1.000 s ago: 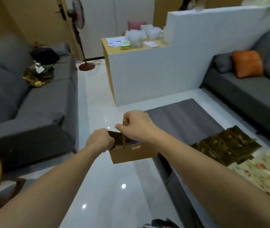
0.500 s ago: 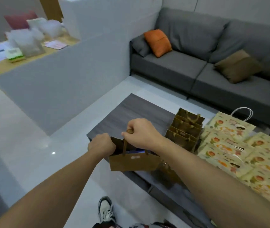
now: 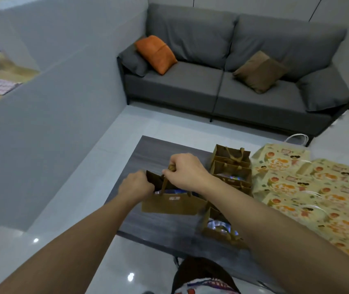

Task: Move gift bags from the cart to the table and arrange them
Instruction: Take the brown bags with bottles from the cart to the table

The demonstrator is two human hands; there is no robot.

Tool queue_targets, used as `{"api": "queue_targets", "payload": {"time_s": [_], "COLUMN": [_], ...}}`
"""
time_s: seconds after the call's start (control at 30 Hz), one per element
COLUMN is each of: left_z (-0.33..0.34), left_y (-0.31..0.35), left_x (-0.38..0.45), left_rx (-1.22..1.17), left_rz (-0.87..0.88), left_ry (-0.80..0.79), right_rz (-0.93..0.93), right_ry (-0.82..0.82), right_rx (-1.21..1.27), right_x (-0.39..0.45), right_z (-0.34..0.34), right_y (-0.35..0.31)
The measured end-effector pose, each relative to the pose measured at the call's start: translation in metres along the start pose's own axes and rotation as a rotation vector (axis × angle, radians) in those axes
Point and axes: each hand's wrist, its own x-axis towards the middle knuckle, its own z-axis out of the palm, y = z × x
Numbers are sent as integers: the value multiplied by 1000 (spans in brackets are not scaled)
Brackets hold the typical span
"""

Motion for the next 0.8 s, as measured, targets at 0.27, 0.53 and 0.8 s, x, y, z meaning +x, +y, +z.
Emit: {"api": "queue_targets", "payload": {"time_s": [0.27, 0.53, 0.8], "left_z": [3, 36, 84], "left_y": [36, 82, 123], "left_x": [112, 231, 327], "left_rx": [-134, -281, -433], "left_rz": [-5, -52, -85], "left_ry": [-140, -235, -279], "right_rz": [109, 207, 262], "right_ry": [-57, -155, -119], "right_rx": [-44, 23, -8], "right_x": [117, 226, 317], "right_z": [2, 14, 32], "right_y": [54, 129, 201]}}
